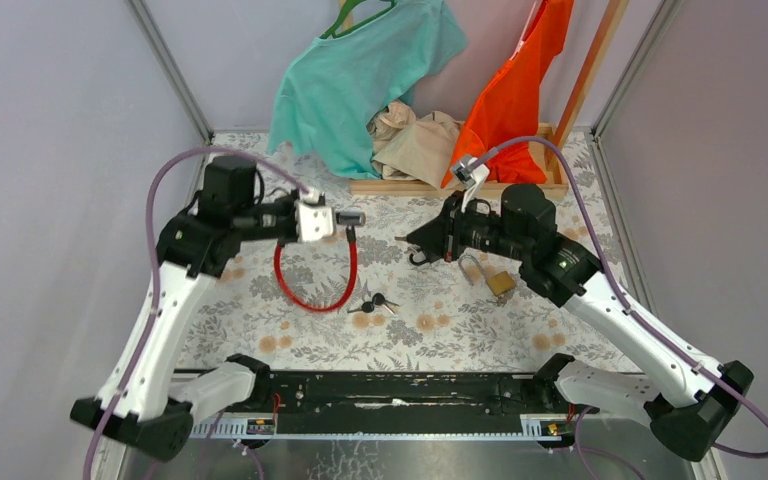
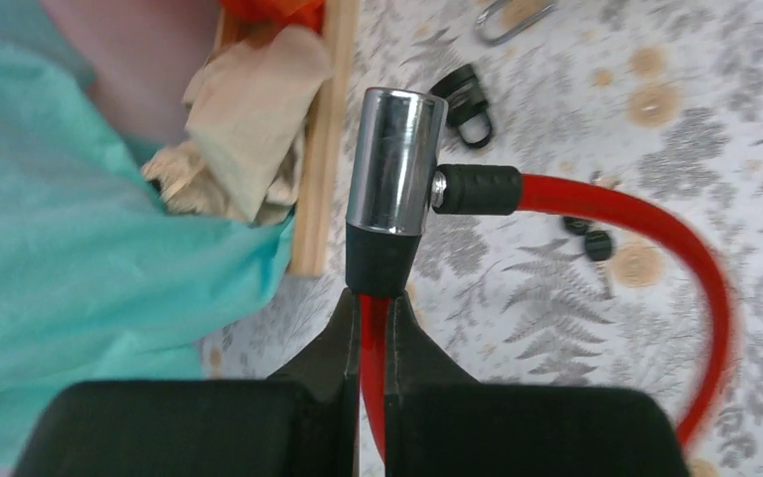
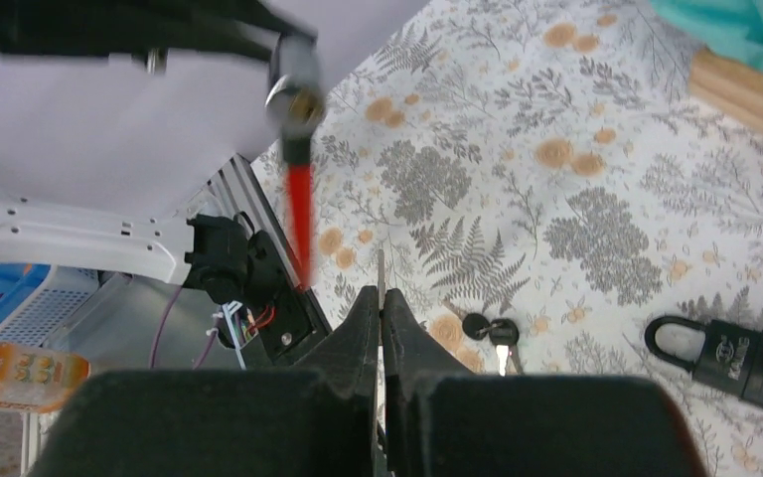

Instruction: Unlock with the key

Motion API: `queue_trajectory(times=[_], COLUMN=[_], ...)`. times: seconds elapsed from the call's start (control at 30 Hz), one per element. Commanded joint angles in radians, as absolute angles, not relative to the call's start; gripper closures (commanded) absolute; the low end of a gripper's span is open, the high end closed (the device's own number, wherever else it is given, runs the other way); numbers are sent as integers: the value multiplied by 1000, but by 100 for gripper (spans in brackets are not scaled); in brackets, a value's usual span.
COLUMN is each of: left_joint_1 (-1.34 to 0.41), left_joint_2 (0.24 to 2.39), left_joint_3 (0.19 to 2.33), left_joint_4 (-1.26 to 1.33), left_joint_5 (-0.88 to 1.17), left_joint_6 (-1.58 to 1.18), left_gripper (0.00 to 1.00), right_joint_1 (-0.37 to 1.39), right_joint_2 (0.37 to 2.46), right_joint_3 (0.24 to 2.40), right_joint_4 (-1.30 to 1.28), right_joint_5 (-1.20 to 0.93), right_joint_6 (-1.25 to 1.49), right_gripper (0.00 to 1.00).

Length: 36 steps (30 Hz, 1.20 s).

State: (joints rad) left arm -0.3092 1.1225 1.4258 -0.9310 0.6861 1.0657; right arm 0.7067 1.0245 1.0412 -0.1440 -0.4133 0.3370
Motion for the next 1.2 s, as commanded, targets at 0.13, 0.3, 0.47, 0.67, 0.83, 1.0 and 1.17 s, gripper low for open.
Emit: queue_trajectory(times=[0.13,0.3,0.47,0.67,0.83,1.0,1.17], left_joint_1=[-327,-327,-328,-329,-330,-329,-330], left_joint_2=[843,786,732,727,727,724,722], left_joint_3=[1144,1097,1029,1026,1031,1032,1031], left_joint_4=[-647,-579,-433,-390,-390,-388,-388], left_joint_5=[882,955,1000,1050,1076,1078,1076], left_joint_6=[1036,1000,886,811,794,787,785], left_gripper=[100,100,100,100,100,100,100], right_joint_1=[782,822,839,839,838,839,839], right_joint_2=[1052,1017,975,945,942,950,958], right_joint_3=[1186,1175,1142,1138,1126,1129,1131], right_joint_4=[-103,-104,-68,-41,0,38,60], right_joint_5=[-445,-431,-473,-533,-561,-595,-613], right_joint_6=[235,235,273,304,342,370,383], right_gripper=[100,100,100,100,100,100,100])
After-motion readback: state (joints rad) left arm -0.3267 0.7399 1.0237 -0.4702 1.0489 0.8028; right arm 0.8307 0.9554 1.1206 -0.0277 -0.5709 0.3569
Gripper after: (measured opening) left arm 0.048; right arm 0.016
